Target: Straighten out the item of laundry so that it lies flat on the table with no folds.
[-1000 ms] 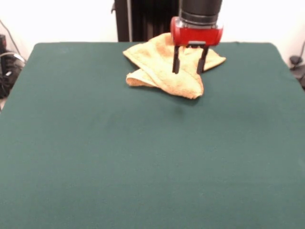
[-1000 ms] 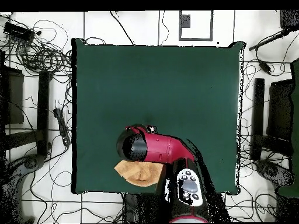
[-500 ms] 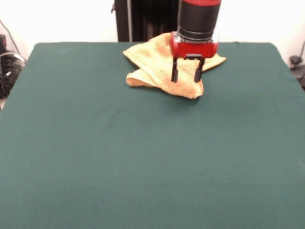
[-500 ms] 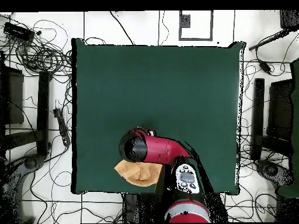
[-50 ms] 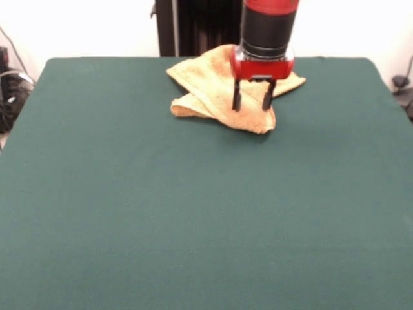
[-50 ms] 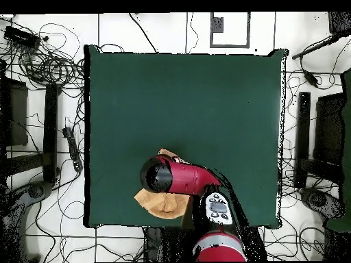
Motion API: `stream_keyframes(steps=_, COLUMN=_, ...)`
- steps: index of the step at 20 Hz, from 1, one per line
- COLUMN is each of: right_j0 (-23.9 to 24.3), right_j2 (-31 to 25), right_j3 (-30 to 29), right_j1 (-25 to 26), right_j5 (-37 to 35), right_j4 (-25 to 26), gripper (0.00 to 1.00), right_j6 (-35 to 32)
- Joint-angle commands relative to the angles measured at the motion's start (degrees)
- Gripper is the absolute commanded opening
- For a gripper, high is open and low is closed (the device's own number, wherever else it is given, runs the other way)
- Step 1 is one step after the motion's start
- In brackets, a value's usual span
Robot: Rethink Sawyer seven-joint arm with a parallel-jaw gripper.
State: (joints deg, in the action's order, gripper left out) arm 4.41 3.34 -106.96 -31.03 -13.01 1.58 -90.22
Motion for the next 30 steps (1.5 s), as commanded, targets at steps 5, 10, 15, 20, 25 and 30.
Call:
stream_keyframes(steps=5, right_j0=-2.24, right_j2=-3.96, right_j3=-3.96, right_j1=-5.23, right_j5=-4.43, right_j4=0.03, gripper=1.0, right_j6=-8.15)
stream_keyframes(steps=10, right_j0=-3.41, right_j2=-2.78, right_j3=1.14, right_j1=-4.52, right_j5=-9.11, right_j4=-1.14, gripper=1.0, right_j6=-7.87)
stream_keyframes(steps=15, right_j0=-3.8, right_j2=-2.76, right_j3=1.31, right_j1=-4.72, right_j5=-9.16, right_j4=-1.09, gripper=1.0, right_j6=-8.25)
stream_keyframes(steps=20, right_j0=-3.4, right_j2=-2.96, right_j3=1.46, right_j1=-4.7, right_j5=-9.22, right_j4=-0.98, gripper=1.0, right_j6=-8.04)
stream_keyframes(steps=25, right_j0=-3.06, right_j2=-3.16, right_j3=1.04, right_j1=-4.7, right_j5=-8.53, right_j4=-0.97, gripper=1.0, right_j6=-8.2)
stream_keyframes(steps=30, right_j0=-3.06, right_j2=-3.21, right_j3=1.24, right_j1=-4.69, right_j5=-8.72, right_j4=-0.94, gripper=1.0, right_j6=-8.05)
